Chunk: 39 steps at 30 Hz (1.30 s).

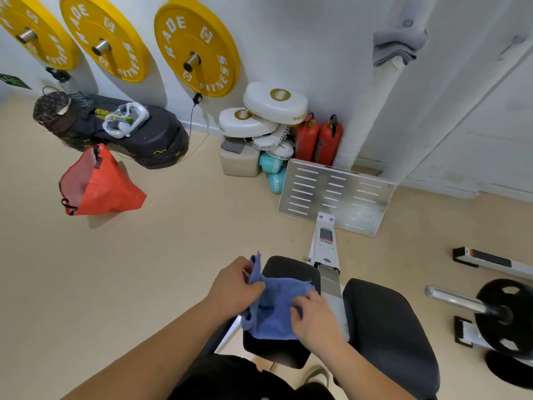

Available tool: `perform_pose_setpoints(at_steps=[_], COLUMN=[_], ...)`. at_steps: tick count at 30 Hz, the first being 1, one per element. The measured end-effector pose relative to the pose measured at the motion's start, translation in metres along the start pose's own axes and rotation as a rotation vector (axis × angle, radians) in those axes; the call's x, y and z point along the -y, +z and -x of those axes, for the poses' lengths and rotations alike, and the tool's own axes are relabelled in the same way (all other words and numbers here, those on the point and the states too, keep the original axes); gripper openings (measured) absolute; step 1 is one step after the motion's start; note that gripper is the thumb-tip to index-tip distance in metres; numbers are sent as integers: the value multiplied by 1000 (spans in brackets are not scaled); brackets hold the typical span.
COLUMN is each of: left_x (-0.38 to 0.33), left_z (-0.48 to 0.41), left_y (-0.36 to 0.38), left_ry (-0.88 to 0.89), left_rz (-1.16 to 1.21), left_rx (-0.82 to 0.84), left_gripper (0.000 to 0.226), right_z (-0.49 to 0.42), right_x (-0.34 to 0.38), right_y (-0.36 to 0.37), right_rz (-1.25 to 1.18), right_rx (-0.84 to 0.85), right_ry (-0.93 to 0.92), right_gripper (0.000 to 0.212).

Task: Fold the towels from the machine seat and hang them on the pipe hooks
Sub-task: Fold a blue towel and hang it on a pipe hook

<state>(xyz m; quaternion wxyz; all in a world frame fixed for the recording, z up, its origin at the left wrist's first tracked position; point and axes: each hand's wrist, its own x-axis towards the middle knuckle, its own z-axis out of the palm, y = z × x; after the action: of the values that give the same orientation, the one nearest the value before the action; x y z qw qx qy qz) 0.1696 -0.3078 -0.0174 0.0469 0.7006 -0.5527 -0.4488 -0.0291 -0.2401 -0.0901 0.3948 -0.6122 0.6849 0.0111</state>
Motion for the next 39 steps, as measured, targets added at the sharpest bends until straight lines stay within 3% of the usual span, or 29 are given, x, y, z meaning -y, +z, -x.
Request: perform_pose_setpoints(at_steps=[4,9,13,16,18,21,26,30,33,35,39], left_x=[-23,-31,-21,-12,-1,12,23,21,21,18,10], left_z=[0,-4,-8,-3,-6,-11,-19,-25,-27,-29,-34], left_y=[58,112,125,118,103,72,69,75,71,63,49], left_ry=[109,140,262,179,236,-38,-304,-289,-275,-238,-158], left_rz=[-118,-196,-416,-181,-338,-121,58,71,53,-19,-94], left_rx=[130,184,267,284,184,-37,86,89,100,97,79], left_gripper=[19,22,27,9,16,23,47,36,30,27,20], right_z=[13,25,26,19,11,1,-3,-1,-5,-9,-13], right_x=[-21,-42,-43,-34,-27,-20,-22,-22,-13,-4,5], right_y=[-8,-21,-24,-27,-28,-24,-16,-12,-11,-11,-13], right_rz=[-450,-707,-691,-596,-403,-140,-10,106,225,172,152], right_rx=[-91,107,144,88,50,49,64,15,24,97,101], right_ry=[125,208,243,206,171,150,75,4,-192,-186,-124], right_gripper=[31,38,43,43,46,52,46,61,51,42,48])
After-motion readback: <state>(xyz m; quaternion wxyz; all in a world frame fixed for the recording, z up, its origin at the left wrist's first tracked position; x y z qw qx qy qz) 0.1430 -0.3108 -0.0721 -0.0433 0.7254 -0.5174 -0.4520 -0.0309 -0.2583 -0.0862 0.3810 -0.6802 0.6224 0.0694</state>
